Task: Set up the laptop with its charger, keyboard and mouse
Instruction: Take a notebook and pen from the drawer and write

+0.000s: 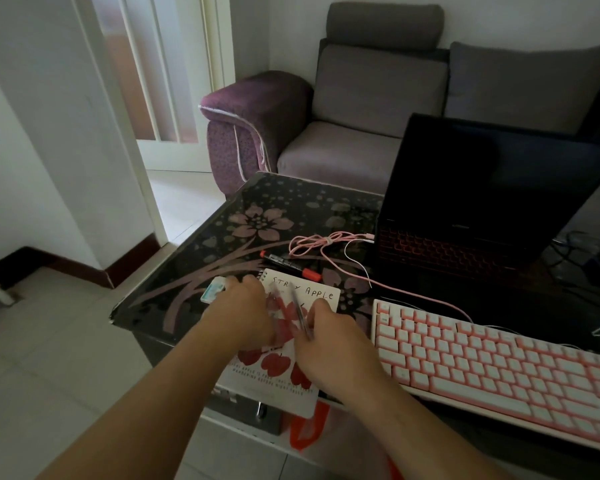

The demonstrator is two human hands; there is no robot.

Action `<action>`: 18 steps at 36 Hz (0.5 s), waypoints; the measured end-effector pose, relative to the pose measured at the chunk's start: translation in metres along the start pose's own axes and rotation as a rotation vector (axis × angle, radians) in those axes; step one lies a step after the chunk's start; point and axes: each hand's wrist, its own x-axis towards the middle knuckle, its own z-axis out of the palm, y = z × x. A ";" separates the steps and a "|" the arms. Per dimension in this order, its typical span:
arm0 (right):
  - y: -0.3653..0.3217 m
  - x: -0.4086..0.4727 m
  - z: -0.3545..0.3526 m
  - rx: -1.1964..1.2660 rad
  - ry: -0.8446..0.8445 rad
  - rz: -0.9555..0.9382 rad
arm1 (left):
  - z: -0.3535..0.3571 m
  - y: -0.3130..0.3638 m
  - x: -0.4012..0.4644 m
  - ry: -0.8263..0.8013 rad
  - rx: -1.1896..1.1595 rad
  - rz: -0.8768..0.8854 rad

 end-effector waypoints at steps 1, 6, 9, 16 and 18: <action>0.000 0.001 -0.001 -0.006 -0.009 0.004 | -0.003 0.002 0.000 -0.030 -0.025 -0.030; -0.002 0.002 -0.006 -0.033 -0.042 -0.008 | -0.016 -0.009 0.010 -0.067 -0.210 -0.064; -0.001 0.003 -0.006 -0.049 -0.032 -0.018 | -0.029 -0.022 0.016 -0.027 -0.405 -0.074; -0.003 0.004 -0.002 -0.042 -0.012 -0.020 | -0.056 -0.043 0.051 0.240 -0.585 -0.078; -0.003 0.004 0.000 -0.053 -0.003 -0.023 | -0.058 -0.041 0.066 0.280 -0.612 -0.061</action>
